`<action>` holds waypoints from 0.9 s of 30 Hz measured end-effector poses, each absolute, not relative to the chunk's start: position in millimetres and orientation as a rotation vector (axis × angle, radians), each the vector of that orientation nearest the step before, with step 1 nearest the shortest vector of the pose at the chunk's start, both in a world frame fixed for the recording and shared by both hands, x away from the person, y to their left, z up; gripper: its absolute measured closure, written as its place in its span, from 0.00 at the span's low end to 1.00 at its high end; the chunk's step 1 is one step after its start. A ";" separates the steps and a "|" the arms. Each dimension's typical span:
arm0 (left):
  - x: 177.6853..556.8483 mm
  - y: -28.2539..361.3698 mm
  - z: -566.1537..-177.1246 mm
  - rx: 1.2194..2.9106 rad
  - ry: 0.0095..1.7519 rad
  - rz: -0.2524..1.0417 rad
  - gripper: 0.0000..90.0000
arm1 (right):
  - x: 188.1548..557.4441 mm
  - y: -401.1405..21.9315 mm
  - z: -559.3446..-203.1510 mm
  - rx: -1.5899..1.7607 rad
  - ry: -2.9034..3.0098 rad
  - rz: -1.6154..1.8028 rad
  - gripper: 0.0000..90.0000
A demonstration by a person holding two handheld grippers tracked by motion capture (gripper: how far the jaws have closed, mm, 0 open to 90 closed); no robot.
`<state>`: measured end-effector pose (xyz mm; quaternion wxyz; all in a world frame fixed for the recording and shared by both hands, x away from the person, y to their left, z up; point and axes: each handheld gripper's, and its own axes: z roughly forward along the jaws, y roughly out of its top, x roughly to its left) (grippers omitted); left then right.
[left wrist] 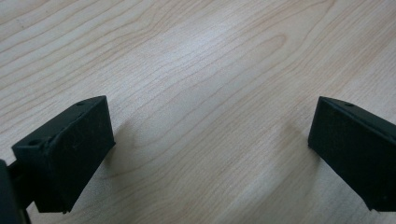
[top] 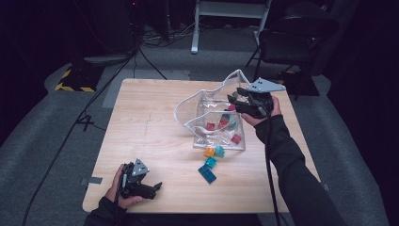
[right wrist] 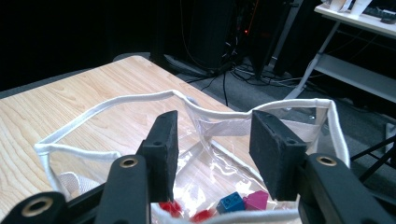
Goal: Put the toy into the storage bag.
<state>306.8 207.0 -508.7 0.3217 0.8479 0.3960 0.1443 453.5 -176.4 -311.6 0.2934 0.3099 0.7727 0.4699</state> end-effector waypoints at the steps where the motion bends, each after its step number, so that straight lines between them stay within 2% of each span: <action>1: 306.9 207.1 -508.6 2.229 1.039 0.379 0.01 | 452.5 -177.5 -311.3 0.824 2.057 1.254 0.59; 15: 306.8 207.1 -508.6 2.228 1.040 0.380 0.01 | 425.4 -207.8 -307.2 0.789 2.045 1.286 0.59; 27: 306.7 207.1 -508.6 2.228 1.040 0.380 0.01 | 393.9 -234.7 -330.1 0.762 2.080 1.312 0.58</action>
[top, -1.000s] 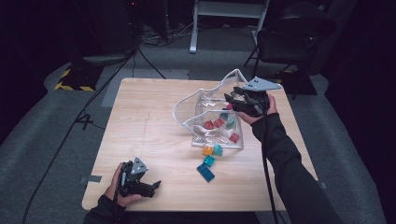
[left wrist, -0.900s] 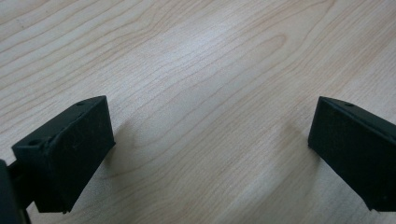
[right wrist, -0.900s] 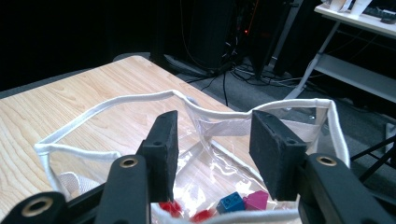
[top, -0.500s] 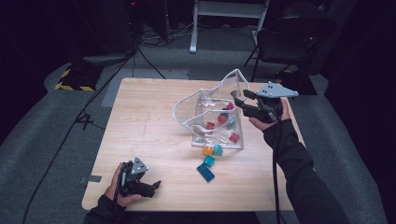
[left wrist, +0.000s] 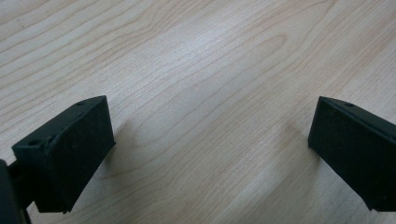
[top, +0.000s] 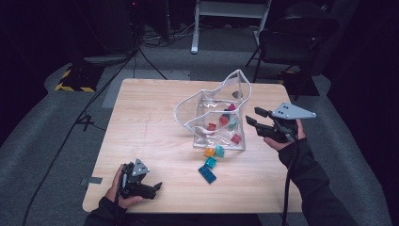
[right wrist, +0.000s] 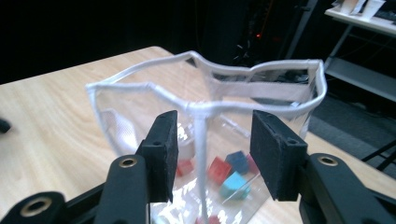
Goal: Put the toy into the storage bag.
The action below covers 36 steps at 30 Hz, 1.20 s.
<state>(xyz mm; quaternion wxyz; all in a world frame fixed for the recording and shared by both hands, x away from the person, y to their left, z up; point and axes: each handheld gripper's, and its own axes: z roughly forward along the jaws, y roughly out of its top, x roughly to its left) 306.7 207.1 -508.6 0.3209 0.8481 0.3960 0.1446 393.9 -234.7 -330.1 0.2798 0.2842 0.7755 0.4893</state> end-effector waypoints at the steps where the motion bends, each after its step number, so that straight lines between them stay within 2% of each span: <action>1: 306.7 207.1 -508.6 2.228 1.040 0.380 0.01 | 391.2 -237.0 -333.9 0.760 2.087 1.320 0.58; 9: 306.7 207.1 -508.6 2.228 1.040 0.380 0.01 | 375.2 -238.1 -364.7 0.727 2.136 1.328 0.57; 18: 306.7 207.0 -508.6 2.228 1.041 0.380 0.01 | 369.7 -217.3 -412.9 0.708 2.253 1.304 0.55; 26: 306.7 207.0 -508.6 2.228 1.041 0.380 0.01 | 383.1 -192.7 -451.7 0.702 2.375 1.241 0.53; 36: 306.7 207.1 -508.6 2.228 1.040 0.380 0.01 | 400.6 -177.4 -477.8 0.713 2.425 1.153 0.51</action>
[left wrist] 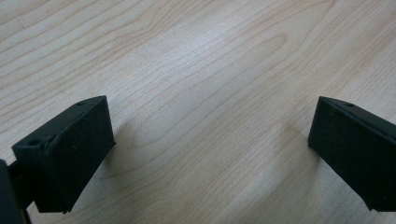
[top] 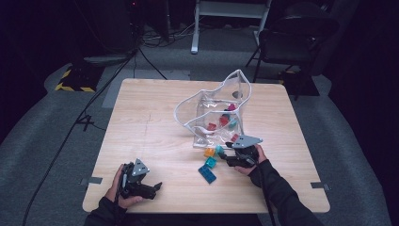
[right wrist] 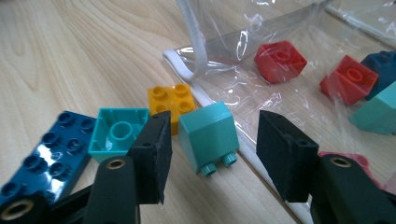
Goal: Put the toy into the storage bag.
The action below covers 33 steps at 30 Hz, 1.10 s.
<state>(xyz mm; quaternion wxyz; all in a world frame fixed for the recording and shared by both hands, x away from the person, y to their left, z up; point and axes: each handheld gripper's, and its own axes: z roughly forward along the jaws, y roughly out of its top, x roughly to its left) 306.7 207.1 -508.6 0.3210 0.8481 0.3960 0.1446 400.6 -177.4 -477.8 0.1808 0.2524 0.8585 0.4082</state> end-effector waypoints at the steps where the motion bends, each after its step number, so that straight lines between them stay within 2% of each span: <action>1: 306.7 207.1 -508.6 2.228 1.040 0.380 0.01 | 401.7 -176.6 -479.4 0.714 2.428 1.151 0.51; 23: 306.7 207.1 -508.6 2.228 1.040 0.380 0.01 | 413.4 -157.0 -498.8 0.712 2.465 1.076 0.49; 29: 306.7 207.1 -508.6 2.228 1.040 0.380 0.01 | 412.7 -155.0 -500.1 0.702 2.476 1.086 0.62; 33: 306.7 207.0 -508.6 2.228 1.040 0.380 0.01 | 411.6 -156.5 -500.0 0.701 2.481 1.097 0.65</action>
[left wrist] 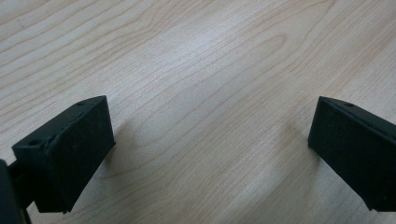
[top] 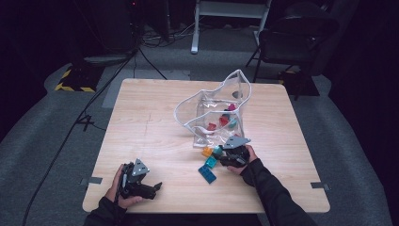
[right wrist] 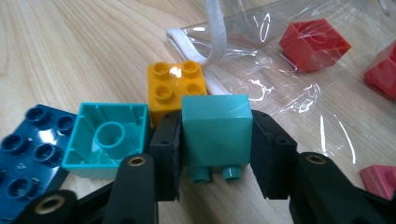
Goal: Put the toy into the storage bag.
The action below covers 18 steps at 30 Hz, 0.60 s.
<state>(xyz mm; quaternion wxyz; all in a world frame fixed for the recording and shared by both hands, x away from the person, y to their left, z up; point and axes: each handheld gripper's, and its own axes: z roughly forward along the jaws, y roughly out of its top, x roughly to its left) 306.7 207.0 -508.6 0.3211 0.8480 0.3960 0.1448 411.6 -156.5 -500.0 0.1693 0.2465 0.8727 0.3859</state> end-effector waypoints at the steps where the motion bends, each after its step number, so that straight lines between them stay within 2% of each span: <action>1: 306.7 207.0 -508.6 2.228 1.041 0.380 0.01 | 411.3 -157.6 -499.3 0.704 2.481 1.105 0.65; 18: 306.7 207.1 -508.6 2.228 1.040 0.380 0.01 | 385.0 -206.0 -466.1 0.757 2.353 1.259 0.66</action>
